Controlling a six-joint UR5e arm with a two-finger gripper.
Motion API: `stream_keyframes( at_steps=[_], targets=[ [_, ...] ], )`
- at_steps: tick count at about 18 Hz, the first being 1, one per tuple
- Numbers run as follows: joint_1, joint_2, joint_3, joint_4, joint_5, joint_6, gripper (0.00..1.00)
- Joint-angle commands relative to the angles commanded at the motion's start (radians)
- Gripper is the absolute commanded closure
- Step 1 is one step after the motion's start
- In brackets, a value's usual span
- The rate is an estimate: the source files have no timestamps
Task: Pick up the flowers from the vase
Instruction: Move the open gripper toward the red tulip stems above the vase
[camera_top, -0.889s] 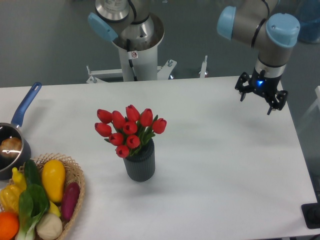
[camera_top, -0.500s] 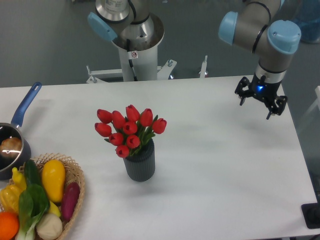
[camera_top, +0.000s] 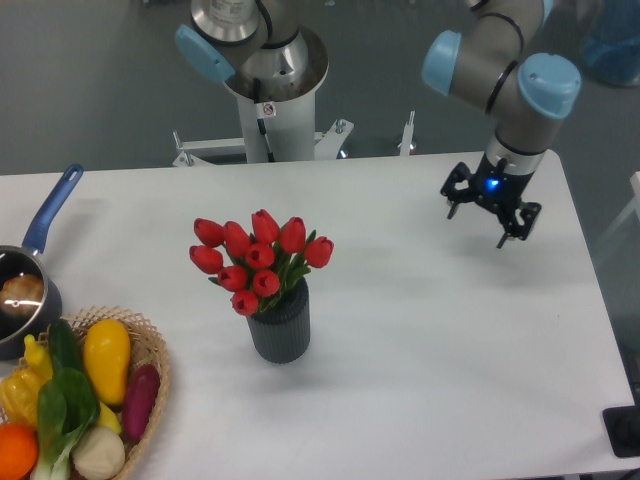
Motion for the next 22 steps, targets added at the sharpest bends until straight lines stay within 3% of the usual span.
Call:
stream_keyframes(
  at_steps=[5,8,13,22],
  targets=[
    [-0.061,0.061,-0.009,-0.006,-0.192,-0.031,0.00],
    [-0.086,0.064,-0.009,-0.008,-0.275,-0.032,0.00],
    [-0.104,0.069,-0.031,-0.011,-0.537,-0.049,0.00],
    [-0.169,0.078,-0.054,-0.011,-0.763,-0.046,0.00]
  ],
)
